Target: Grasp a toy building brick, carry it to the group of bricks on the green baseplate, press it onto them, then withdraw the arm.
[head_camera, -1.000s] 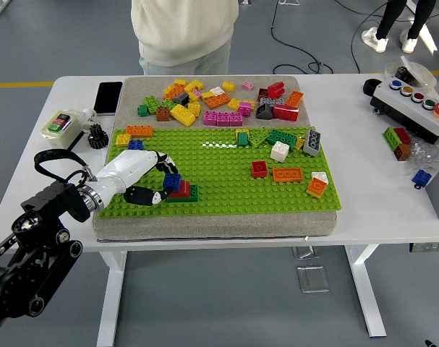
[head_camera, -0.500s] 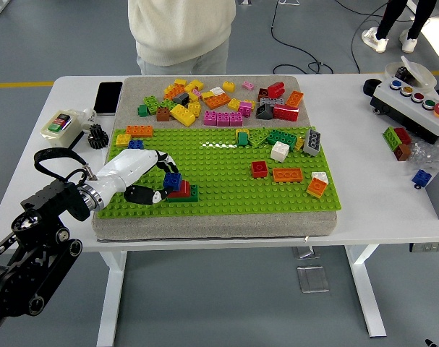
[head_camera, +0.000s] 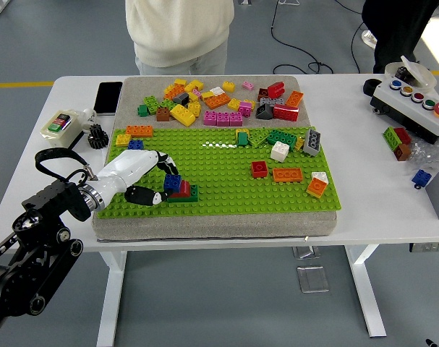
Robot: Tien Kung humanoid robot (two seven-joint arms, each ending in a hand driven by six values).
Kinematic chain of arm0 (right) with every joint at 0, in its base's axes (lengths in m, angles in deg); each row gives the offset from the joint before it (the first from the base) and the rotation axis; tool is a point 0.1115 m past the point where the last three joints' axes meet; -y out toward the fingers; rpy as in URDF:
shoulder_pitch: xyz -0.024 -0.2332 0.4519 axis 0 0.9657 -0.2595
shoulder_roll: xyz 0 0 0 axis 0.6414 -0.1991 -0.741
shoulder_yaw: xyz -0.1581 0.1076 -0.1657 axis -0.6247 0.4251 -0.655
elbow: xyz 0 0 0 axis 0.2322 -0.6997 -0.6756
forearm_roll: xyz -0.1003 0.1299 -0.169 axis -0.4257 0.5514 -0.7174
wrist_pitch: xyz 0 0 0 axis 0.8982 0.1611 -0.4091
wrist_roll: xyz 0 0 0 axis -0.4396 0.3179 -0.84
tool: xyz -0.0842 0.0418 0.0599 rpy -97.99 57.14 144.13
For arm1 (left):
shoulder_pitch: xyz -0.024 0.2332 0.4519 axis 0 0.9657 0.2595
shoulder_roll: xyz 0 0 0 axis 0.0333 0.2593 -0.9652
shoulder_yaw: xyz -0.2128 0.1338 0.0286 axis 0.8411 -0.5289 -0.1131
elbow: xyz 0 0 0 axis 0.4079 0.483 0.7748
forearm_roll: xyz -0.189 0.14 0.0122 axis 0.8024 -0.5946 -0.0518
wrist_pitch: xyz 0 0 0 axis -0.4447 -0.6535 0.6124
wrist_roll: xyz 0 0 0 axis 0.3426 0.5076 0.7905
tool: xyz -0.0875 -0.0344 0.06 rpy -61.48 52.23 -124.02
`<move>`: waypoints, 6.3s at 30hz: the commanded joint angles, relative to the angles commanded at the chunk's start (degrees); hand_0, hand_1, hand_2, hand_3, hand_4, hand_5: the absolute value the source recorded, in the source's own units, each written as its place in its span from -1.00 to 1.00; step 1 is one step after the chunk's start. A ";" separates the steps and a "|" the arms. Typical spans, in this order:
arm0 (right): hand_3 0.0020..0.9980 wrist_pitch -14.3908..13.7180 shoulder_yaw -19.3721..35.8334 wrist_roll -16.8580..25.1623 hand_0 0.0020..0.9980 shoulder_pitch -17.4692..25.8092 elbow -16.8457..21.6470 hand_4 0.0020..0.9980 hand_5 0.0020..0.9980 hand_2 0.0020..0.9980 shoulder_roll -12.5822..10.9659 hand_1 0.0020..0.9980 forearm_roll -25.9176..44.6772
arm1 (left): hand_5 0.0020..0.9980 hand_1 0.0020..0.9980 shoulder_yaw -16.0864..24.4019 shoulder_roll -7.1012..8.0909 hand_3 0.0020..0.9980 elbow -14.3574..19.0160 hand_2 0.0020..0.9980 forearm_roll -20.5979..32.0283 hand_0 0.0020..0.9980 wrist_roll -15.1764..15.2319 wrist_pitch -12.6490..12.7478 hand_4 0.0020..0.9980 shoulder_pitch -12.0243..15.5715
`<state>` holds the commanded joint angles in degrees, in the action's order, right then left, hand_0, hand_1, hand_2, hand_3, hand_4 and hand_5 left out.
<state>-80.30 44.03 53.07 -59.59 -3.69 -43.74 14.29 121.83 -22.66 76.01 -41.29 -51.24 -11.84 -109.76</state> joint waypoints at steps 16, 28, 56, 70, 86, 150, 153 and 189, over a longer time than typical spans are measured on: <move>0.34 -0.03 -0.18 0.03 0.52 -0.01 0.00 0.86 0.00 0.46 0.03 0.36 0.24 | -0.66 0.38 0.11 -0.24 0.17 -0.16 0.26 0.00 0.43 -0.10 0.11 0.52 -0.30; 0.33 -0.15 -0.46 0.02 0.52 0.05 0.00 0.86 0.00 0.46 0.12 0.36 0.32 | -0.63 0.39 0.10 -0.32 0.18 -0.60 0.26 0.00 0.44 -0.15 0.07 0.56 -0.33; 0.33 -0.28 -0.71 -0.06 0.52 -0.01 0.00 0.86 0.00 0.46 0.16 0.36 0.46 | -0.62 0.39 0.67 -0.86 0.18 -1.20 0.26 0.00 0.44 -0.20 -0.02 0.57 -1.14; 0.33 -0.26 -0.63 -0.04 0.52 0.00 0.00 0.86 0.00 0.46 0.13 0.36 0.51 | -0.62 0.39 0.87 -0.85 0.18 -1.61 0.26 0.00 0.45 -0.13 -0.06 0.57 -1.31; 0.33 -0.19 -0.49 -0.03 0.52 0.03 0.00 0.86 0.00 0.46 0.14 0.36 0.57 | -0.62 0.39 1.10 -0.74 0.17 -0.97 0.26 0.00 0.45 0.37 -0.13 0.56 -1.27; 0.33 -0.13 -0.08 -0.01 0.52 0.07 0.00 0.86 0.00 0.46 0.32 0.36 0.73 | 0.60 0.74 3.24 1.21 0.26 3.95 0.65 0.94 0.87 2.30 -1.32 1.00 2.96; 0.33 -0.16 -0.08 0.00 0.52 0.04 0.00 0.86 0.00 0.46 0.30 0.36 0.78 | 0.60 0.74 3.10 1.17 0.26 4.15 0.65 0.88 0.87 2.24 -1.43 1.00 3.09; 0.33 -0.38 -0.40 -0.03 0.52 0.16 0.00 0.86 0.00 0.46 0.42 0.36 0.92 | 0.56 0.72 2.20 0.74 0.25 2.77 0.64 0.25 0.88 2.18 -1.97 1.00 3.84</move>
<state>-80.68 43.63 53.05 -59.44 -3.69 -43.32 15.22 124.02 -21.93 78.78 -41.04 -49.06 -13.81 -105.92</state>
